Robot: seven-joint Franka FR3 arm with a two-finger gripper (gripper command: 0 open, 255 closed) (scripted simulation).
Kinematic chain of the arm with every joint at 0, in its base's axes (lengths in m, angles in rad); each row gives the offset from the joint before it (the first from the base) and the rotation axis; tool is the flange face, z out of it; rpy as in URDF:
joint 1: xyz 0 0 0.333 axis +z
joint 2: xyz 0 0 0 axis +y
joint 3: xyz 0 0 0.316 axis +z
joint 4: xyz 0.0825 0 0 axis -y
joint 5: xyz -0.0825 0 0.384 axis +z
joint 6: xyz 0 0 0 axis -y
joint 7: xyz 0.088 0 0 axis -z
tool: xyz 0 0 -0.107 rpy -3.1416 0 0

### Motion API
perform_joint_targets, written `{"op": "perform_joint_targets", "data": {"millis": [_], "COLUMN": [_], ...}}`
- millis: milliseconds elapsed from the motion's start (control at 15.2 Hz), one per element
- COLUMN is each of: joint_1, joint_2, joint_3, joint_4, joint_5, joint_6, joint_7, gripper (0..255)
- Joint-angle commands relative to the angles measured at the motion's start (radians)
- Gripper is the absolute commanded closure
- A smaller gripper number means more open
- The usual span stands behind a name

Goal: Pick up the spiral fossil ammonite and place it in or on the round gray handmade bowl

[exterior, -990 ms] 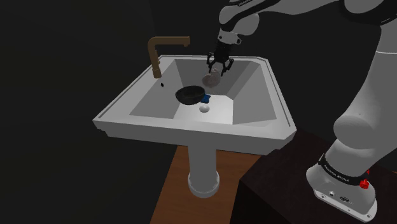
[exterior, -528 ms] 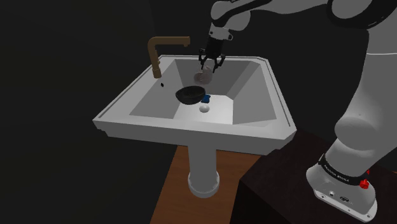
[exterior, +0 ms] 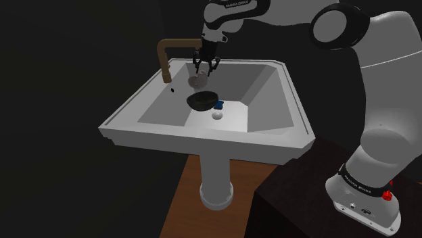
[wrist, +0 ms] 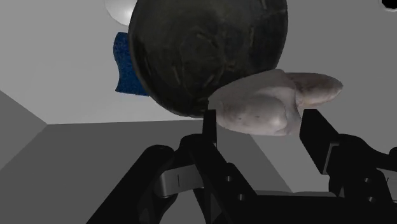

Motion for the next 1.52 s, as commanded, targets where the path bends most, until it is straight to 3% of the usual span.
{"op": "perform_joint_targets", "data": {"millis": [0, 792, 1320, 1386, 1452], "joint_1": [0.015, 0.008, 0.008, 0.009, 0.01], "joint_2": [0.034, 0.061, 0.061, 0.065, 0.068], "joint_3": [-0.003, -0.007, -0.007, -0.007, -0.007], "joint_4": [0.031, -0.095, -0.095, -0.092, -0.086], "joint_5": [-0.009, -0.006, -0.006, -0.007, -0.007], "joint_6": [0.006, 0.155, 0.155, 0.155, 0.152], "joint_7": [0.009, -0.021, -0.021, -0.02, -0.02], "gripper": [255, 255, 255, 0, 0]}}
